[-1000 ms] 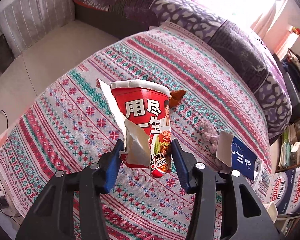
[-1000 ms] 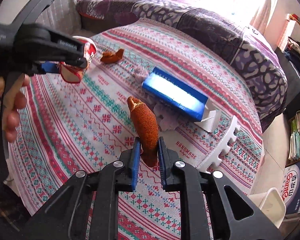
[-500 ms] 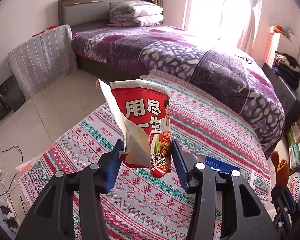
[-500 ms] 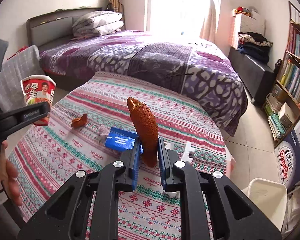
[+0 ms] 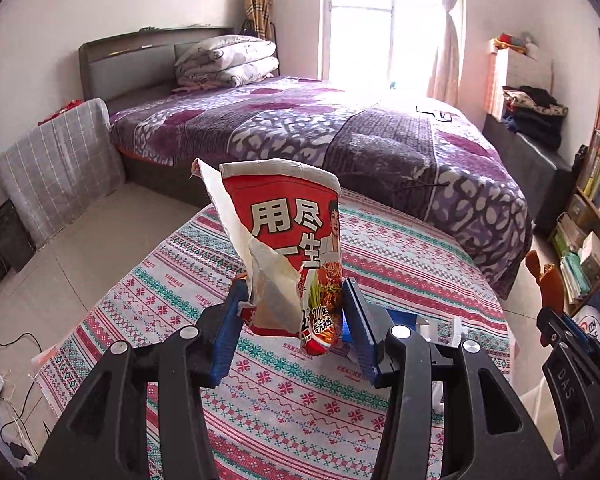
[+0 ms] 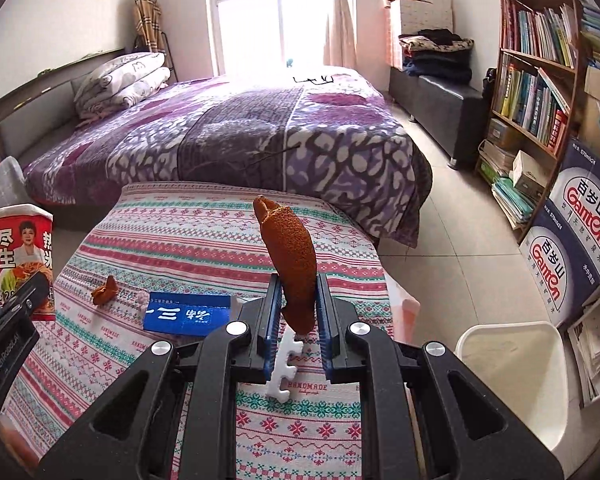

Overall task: Collect trash
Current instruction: 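Carry the orange snack to the bin and open the right tool while the left carries the red cup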

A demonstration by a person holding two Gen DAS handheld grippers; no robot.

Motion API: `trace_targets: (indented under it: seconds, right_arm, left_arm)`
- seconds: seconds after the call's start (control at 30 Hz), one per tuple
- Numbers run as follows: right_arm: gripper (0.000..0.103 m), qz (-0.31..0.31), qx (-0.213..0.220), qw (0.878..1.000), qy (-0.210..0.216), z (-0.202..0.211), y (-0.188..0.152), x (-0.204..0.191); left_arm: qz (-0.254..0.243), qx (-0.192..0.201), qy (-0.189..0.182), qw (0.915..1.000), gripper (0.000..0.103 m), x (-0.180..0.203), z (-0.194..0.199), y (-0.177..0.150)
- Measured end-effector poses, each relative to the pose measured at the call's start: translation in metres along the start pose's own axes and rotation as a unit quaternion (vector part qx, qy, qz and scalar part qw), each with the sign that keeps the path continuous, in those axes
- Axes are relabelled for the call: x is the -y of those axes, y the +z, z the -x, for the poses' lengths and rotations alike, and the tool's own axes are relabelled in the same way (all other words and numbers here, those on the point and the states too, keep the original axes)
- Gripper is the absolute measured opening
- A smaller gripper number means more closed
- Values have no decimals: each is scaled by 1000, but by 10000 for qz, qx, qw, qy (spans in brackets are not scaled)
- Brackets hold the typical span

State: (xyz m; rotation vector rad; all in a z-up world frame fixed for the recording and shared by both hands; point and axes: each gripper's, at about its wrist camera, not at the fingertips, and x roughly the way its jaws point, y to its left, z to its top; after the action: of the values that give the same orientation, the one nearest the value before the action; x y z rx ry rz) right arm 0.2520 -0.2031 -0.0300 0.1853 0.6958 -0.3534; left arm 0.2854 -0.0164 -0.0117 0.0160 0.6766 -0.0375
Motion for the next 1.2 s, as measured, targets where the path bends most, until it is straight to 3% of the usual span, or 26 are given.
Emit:
trace_targets:
  seconds: [0.67, 1.2]
  right_arm:
    - [16, -360, -13, 9980, -521, 6, 3, 64]
    - [16, -956, -129, 9894, -1086, 15, 2, 143]
  left_arm:
    - [-353, -57, -514, 9980, 49, 75, 11, -17]
    - [-836, -26, -898, 9924, 49, 138, 25, -40]
